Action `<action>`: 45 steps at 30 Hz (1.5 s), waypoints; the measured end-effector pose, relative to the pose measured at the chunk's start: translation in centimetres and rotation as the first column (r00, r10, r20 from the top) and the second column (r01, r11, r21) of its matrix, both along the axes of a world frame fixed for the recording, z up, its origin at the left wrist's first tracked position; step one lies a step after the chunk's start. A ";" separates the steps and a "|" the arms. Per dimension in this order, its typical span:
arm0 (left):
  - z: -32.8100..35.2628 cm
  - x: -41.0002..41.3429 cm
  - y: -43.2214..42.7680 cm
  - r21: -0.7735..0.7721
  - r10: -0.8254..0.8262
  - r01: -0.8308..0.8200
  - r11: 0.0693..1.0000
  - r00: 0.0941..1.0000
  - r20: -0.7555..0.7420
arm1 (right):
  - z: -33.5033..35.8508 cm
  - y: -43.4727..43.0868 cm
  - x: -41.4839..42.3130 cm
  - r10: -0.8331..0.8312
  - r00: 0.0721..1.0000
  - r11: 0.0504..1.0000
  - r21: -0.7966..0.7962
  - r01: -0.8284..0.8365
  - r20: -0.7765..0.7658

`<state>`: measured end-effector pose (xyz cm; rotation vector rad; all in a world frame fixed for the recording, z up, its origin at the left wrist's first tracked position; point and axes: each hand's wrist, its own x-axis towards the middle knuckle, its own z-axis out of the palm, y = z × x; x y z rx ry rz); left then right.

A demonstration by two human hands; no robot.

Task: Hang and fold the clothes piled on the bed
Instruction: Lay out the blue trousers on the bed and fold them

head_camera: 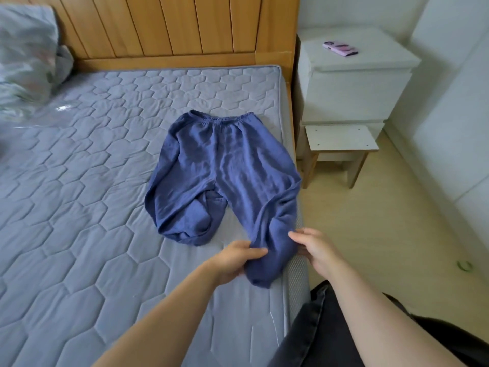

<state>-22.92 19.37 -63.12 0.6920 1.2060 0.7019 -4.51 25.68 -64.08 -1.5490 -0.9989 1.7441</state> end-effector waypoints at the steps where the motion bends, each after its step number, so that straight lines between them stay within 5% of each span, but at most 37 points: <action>1: 0.5 0.0 -0.3 -0.048 -0.171 0.173 0.984 0.985 0.038 | 0.3 0.1 0.2 -0.099 0.990 0.993 -0.079 0.091 -0.104; 3: 1.0 0.0 -0.6 -0.105 -0.446 0.441 0.891 0.895 -0.020 | 0.5 0.5 0.9 -0.238 0.969 0.955 -0.195 0.221 -0.065; 4: 1.2 0.1 -0.6 -0.113 -0.442 0.431 0.895 0.891 -0.102 | 0.6 0.5 1.3 -0.215 0.973 0.952 -0.204 0.228 0.083; 7: 0.2 0.3 0.3 -0.096 0.028 -0.063 0.993 0.943 -0.332 | 0.5 0.3 1.9 -0.146 0.803 0.988 0.044 0.147 0.578; 11: -0.9 1.5 1.7 -0.168 0.411 -0.429 0.888 0.902 -0.133 | 1.7 -1.1 0.2 -0.298 0.839 0.901 0.426 0.089 0.455; 13: -0.8 2.0 2.7 -0.125 0.491 -0.499 0.857 0.866 -0.091 | 1.6 -2.0 -1.0 -0.147 0.812 0.924 0.372 -0.092 0.565; 19: -0.3 3.0 5.3 -0.164 0.557 -0.549 0.819 0.831 -0.001 | -1.3 -2.5 -1.7 0.104 0.493 0.884 0.147 -0.445 0.864; 24: -0.3 2.6 6.0 -0.116 0.606 -0.603 0.789 0.795 -0.011 | -1.4 -1.3 -1.0 -0.060 0.769 0.917 0.340 -0.210 0.636; 26: -0.3 2.0 6.0 -0.064 0.636 -0.635 0.769 0.772 -0.018 | -0.3 -1.3 -1.3 -0.042 0.868 0.953 0.282 -0.115 0.494; 32: -1.0 -0.9 5.8 -0.164 0.788 -0.776 0.609 0.615 0.018 | 0.6 -0.6 -1.3 -0.208 0.963 0.974 0.122 0.189 0.173; 35: -0.7 -0.9 4.3 -0.265 0.663 -0.618 0.740 0.736 0.137 | 0.3 -0.1 -1.4 -0.254 0.966 0.965 -0.050 0.256 0.044; 39: -1.5 0.6 2.3 -0.051 0.316 -0.320 0.946 0.946 -0.071 | 0.0 0.3 -1.8 -0.314 0.945 0.946 -0.116 0.302 -0.094; 42: -2.0 0.3 2.1 0.128 0.380 -0.367 0.921 0.921 -0.089 | 0.6 -0.4 -1.1 -0.051 0.984 0.993 0.110 0.033 0.171; 45: -0.9 -0.9 2.0 0.162 0.431 -0.440 0.883 0.898 0.087 | 0.6 -1.5 -0.4 0.151 0.885 0.952 0.176 -0.250 0.440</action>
